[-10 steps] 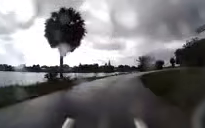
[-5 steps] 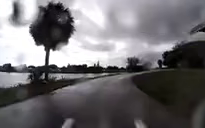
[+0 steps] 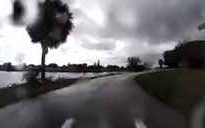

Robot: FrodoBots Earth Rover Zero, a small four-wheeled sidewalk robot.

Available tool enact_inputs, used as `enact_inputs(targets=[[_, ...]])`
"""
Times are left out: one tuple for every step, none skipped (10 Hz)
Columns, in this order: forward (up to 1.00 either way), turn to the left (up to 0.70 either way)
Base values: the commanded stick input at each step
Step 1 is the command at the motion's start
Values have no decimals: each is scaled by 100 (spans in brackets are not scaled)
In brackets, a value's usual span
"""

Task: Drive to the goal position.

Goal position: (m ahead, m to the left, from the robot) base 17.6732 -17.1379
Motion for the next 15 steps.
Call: enact_inputs(targets=[[100, 0], [100, 0], [100, 0], [100, 0], [100, 0], [100, -8], [100, -19], [100, -29], [100, -39], [100, -40], [100, -40], [100, -40], [100, -40], [100, -40], [100, -40]])
